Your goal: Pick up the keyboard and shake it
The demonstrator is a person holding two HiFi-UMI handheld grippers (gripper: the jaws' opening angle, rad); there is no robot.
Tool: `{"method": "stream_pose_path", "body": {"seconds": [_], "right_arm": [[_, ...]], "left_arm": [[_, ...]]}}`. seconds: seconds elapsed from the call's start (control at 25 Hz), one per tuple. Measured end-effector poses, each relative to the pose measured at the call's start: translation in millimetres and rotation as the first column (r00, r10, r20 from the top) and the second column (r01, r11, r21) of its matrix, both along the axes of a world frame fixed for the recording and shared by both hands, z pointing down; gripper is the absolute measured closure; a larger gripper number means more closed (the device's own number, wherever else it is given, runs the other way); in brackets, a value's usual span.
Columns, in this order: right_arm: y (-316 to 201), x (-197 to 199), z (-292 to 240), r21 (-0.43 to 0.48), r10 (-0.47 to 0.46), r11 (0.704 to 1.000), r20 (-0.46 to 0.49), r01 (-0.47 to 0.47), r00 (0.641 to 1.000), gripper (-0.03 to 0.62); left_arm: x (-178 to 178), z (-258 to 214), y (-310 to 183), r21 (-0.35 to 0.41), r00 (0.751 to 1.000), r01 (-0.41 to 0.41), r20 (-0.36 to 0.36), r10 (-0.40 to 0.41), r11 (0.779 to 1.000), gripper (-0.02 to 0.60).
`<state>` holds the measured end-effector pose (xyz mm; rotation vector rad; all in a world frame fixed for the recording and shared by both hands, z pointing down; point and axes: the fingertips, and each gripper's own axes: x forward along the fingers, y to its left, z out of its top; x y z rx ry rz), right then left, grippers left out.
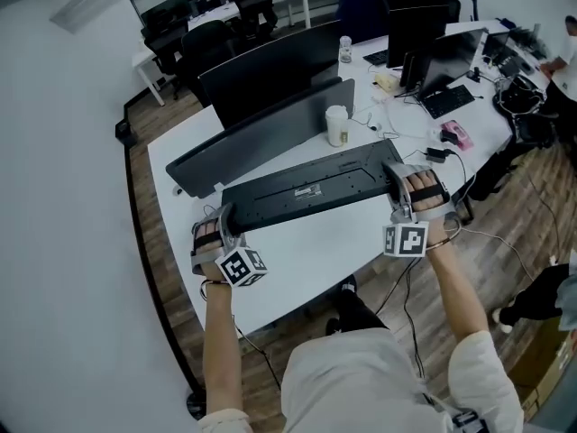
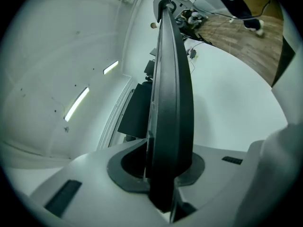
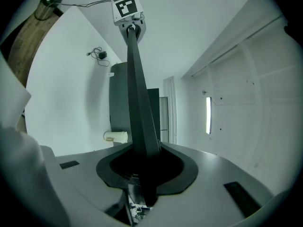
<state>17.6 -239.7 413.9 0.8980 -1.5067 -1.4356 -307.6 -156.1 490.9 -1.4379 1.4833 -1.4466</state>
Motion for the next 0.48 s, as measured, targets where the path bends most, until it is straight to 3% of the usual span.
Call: {"method": "stream_pose_path", "body": {"seconds": [0.28, 0.48], "right_arm": [[5, 22, 30, -0.049, 0.079, 0.996, 0.201, -0.070, 0.976, 0.464], [7, 46, 74, -0.182, 0.180, 0.975, 0.310, -0.128, 0.934, 0.465]], "left_arm": [[11, -46, -17, -0.037, 0.979, -0.079, 0.187, 0.085, 0.996, 0.495], [37, -52, -35, -0.139, 0.926, -0.173, 0.313, 0.209, 0.975, 0.495]]}}
